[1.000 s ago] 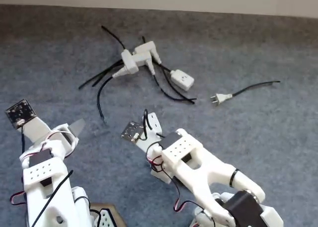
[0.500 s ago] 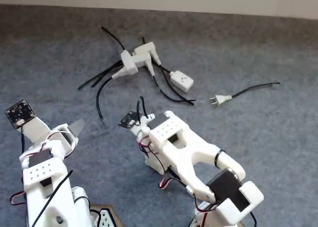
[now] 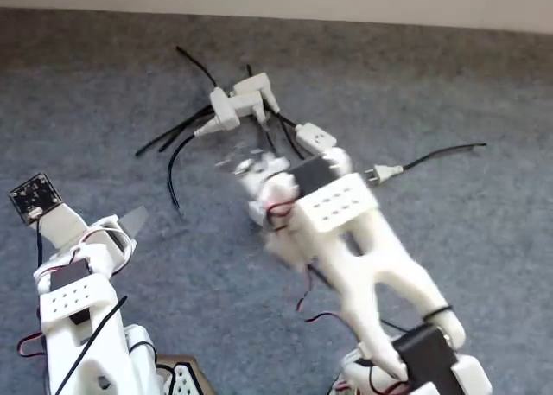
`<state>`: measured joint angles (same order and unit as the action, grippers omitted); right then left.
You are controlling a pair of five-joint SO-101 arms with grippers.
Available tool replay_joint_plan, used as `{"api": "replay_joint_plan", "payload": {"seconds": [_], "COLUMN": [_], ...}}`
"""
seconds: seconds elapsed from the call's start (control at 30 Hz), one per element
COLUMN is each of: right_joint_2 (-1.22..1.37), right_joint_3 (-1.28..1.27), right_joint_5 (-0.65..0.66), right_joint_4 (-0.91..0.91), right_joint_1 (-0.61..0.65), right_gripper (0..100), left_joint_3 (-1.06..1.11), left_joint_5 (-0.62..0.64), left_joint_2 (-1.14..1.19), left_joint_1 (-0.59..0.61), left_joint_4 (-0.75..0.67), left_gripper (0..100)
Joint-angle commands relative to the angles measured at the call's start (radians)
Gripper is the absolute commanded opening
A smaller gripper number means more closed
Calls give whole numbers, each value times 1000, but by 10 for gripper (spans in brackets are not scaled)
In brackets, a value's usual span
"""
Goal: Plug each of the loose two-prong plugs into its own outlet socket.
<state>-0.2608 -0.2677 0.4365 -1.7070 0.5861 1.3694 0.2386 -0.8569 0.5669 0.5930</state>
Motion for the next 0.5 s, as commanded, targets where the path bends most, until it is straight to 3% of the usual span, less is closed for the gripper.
{"api": "replay_joint_plan", "payload": {"seconds": [0.0, 0.1, 0.27, 0.47], "right_joint_2": [-101, -163, -232, -245], "right_joint_3": [45, 18, -62, -82], "right_joint_5": [106, 209, 397, 433], "right_joint_4": [-56, -56, -56, -56], "right_joint_1": [-206, -371, -539, -651], "right_gripper": [39, 39, 40, 40], "left_joint_3": [-16, -16, -16, -15], "left_joint_5": [0, -2, -2, -2], "left_joint_2": [-19, -19, -19, -19], "left_joint_1": [2, 1, -1, -1], "left_joint_4": [-2, -2, -2, -2], "left_gripper": [406, 406, 406, 406]}}
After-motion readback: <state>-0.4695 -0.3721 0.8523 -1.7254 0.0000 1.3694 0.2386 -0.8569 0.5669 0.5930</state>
